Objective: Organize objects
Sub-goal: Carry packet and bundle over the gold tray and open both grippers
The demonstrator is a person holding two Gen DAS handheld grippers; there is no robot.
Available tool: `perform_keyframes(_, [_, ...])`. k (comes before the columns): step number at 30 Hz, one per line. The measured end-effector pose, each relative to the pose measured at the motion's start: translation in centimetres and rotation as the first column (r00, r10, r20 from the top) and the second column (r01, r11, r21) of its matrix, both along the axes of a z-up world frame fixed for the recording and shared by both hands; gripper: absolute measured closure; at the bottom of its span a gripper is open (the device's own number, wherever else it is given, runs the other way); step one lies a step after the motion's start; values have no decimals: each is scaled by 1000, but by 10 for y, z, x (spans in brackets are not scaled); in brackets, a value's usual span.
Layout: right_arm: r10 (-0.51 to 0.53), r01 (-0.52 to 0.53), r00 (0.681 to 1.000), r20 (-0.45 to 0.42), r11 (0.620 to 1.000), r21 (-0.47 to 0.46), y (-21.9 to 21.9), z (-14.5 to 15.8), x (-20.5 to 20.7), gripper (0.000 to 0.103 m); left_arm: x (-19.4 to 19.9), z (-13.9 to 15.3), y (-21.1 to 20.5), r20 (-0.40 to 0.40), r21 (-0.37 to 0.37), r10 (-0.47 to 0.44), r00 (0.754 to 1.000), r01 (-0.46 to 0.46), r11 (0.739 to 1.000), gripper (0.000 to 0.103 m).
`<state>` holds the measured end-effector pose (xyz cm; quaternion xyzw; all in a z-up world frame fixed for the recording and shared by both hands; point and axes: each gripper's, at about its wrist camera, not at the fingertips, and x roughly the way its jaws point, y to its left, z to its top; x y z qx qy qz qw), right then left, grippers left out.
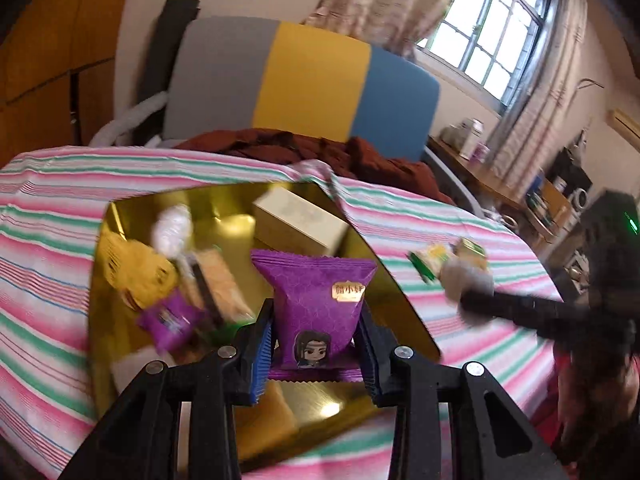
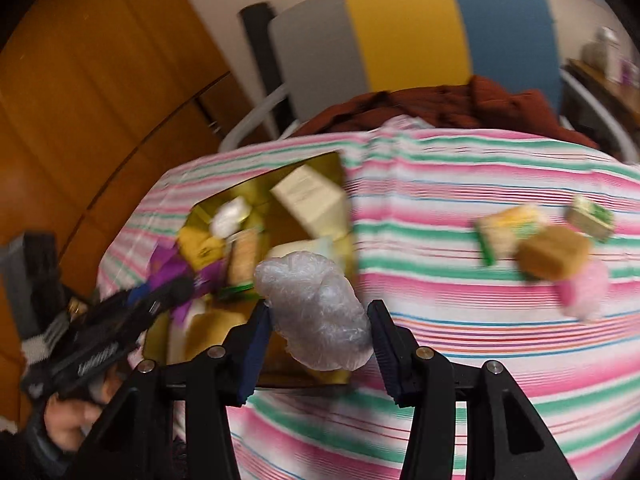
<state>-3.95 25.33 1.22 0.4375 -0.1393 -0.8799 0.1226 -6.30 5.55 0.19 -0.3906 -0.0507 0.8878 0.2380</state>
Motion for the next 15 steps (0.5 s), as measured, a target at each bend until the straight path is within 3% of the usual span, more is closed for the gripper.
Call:
perform_keyframes(1, [16, -16, 1000, 7, 1000, 6, -10, -3, -3, 50, -6, 1, -3, -2, -8, 19, 1000, -19, 1000, 63])
perform_keyframes(3, [36, -36, 999, 26, 999, 3, -25, -10, -7, 29, -19, 2, -10, 12, -12, 48, 999, -48, 999, 56])
perform_keyframes(5, [44, -44, 998, 36, 999, -3, -34, -16, -9, 21, -28, 3, -20, 31, 10, 87, 996, -87, 996, 52])
perform_keyframes(15, [15, -19, 999, 50, 996, 86, -51, -22, 1, 13, -9, 10, -33, -38, -35, 171, 985, -173, 984, 52])
